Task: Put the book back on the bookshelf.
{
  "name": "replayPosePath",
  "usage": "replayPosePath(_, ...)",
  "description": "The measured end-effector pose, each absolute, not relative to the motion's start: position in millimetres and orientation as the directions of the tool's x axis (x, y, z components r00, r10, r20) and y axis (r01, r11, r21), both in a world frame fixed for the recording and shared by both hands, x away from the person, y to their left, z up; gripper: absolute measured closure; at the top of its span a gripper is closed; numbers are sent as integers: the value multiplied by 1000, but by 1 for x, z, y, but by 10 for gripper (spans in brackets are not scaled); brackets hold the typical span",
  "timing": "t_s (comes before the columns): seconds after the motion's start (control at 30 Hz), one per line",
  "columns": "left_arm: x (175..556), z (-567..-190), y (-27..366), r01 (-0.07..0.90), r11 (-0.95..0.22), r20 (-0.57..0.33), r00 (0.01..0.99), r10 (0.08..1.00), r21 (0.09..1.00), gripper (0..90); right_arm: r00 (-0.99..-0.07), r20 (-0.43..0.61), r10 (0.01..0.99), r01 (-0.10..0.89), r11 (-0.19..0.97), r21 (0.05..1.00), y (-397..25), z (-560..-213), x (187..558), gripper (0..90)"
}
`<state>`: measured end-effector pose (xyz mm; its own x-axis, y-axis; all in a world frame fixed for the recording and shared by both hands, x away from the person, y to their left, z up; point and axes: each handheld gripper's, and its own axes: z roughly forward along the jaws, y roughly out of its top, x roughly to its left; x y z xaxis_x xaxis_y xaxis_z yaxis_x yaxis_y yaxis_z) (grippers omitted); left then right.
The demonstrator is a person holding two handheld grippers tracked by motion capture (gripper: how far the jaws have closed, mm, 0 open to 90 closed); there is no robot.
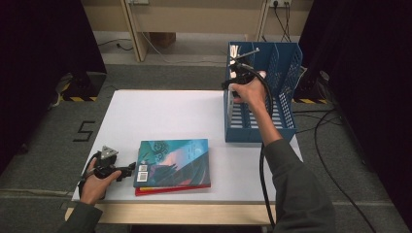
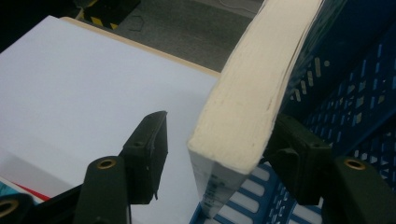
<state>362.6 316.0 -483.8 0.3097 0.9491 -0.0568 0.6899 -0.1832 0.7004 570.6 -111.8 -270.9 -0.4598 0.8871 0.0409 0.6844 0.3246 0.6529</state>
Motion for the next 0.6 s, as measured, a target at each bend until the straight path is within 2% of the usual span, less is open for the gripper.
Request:
replayPosePath(0.3, 363, -484, 316, 690, -183, -57, 310, 949, 700, 132, -487, 58, 871, 642, 313, 700, -120, -253, 555, 370)
replayPosePath(0.6, 363, -484, 317, 691, -184, -59, 312, 948, 699, 134, -499, 32, 866, 604, 321, 729, -136, -247, 532, 354)
